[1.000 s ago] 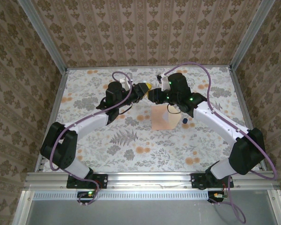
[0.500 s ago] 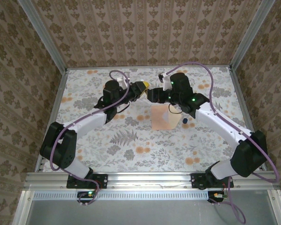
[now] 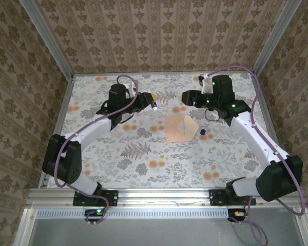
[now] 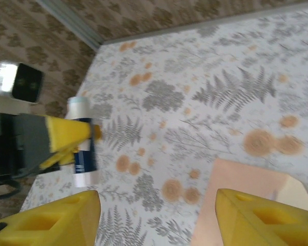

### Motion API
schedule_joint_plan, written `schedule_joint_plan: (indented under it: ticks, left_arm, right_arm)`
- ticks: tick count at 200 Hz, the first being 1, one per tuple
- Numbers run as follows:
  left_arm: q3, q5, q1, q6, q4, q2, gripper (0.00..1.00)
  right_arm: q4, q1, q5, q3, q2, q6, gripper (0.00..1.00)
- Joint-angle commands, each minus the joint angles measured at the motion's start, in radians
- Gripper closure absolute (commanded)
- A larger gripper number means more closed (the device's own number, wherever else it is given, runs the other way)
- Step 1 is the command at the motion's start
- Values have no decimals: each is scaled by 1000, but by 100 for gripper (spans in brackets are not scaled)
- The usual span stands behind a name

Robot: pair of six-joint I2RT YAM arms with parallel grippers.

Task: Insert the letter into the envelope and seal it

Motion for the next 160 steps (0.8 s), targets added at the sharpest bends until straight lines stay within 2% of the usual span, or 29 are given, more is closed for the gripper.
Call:
schedule_joint_plan:
  ticks: [1,32,51,96,138,160]
  left_arm:
    - [83,50,-1,248,-254,-4,97]
    - [165,56,-27,384,-425,60,97]
    - [200,56,-59,432,-467,107,97]
    - [202,56,-106,405,-403,230,97]
    - [223,56,-138,385,-357,326,97]
    - [225,94,-140,375,-334,363,97]
  right_arm:
    - [-148,-54,-11,12,38,14,38]
    - [-305,-108,20,69,161,-41,38]
    - [-378,-127,46,118,232,-86,38]
    - [-439,-181,128,158,333,-143,39]
    - [-409,-222,57,135,397,-158,40]
    - [-376,-237,6,113,419,-156,40]
